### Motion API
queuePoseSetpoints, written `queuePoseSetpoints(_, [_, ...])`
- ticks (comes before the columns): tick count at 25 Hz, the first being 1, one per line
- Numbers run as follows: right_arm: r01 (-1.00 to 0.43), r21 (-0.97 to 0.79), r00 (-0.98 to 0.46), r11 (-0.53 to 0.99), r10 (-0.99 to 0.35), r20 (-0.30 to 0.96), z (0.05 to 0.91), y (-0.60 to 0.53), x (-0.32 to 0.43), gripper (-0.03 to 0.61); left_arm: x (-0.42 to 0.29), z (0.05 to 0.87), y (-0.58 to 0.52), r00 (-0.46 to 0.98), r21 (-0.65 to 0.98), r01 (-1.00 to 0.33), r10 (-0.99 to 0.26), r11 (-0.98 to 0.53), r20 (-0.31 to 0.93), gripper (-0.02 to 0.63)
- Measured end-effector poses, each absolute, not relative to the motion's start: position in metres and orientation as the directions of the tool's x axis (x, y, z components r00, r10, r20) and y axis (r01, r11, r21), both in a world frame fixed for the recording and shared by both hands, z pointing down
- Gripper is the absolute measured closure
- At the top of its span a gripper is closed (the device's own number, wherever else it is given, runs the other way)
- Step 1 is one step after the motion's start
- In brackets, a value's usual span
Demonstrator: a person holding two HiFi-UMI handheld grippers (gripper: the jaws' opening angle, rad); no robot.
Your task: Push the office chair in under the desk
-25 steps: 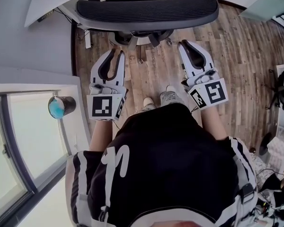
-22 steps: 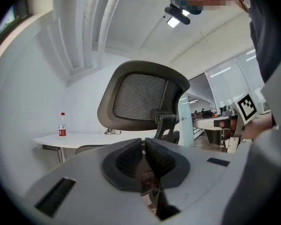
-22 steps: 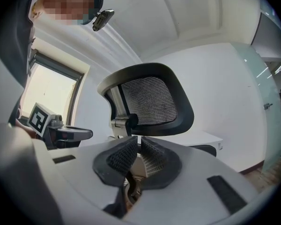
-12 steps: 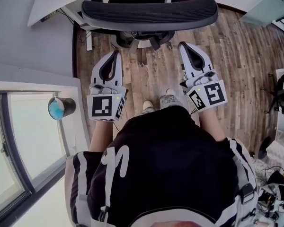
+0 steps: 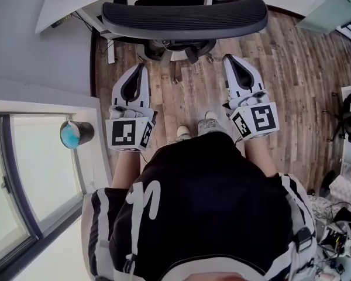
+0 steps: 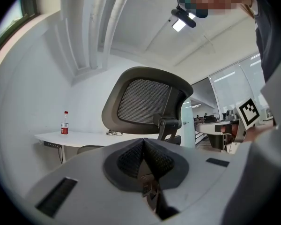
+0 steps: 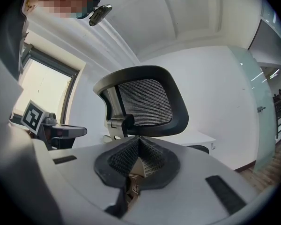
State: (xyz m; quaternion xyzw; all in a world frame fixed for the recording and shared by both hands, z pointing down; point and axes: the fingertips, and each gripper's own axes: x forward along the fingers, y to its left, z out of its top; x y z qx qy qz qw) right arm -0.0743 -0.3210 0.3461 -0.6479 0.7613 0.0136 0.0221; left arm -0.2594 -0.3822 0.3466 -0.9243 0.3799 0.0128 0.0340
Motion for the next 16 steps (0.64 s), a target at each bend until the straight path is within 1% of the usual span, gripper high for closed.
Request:
queuePoseSetpoints(10, [-0.990,0.011,-0.140,0.139,-0.989,-0.043,0.3459,-0.3215,-0.0693,0.569,-0.2525,0.3432,-0.3808,0.730,-0.048,-0.684,-0.681,-0.728,-0.063,0.606])
queuePoseSetpoints(16, [-0.991,0.064,-0.116,0.115,-0.993,-0.020,0.3476,-0.3218,-0.0692,0.569,-0.2492,0.3424,-0.3791,0.734,-0.060,-0.679,-0.676,-0.731,-0.062,0.606])
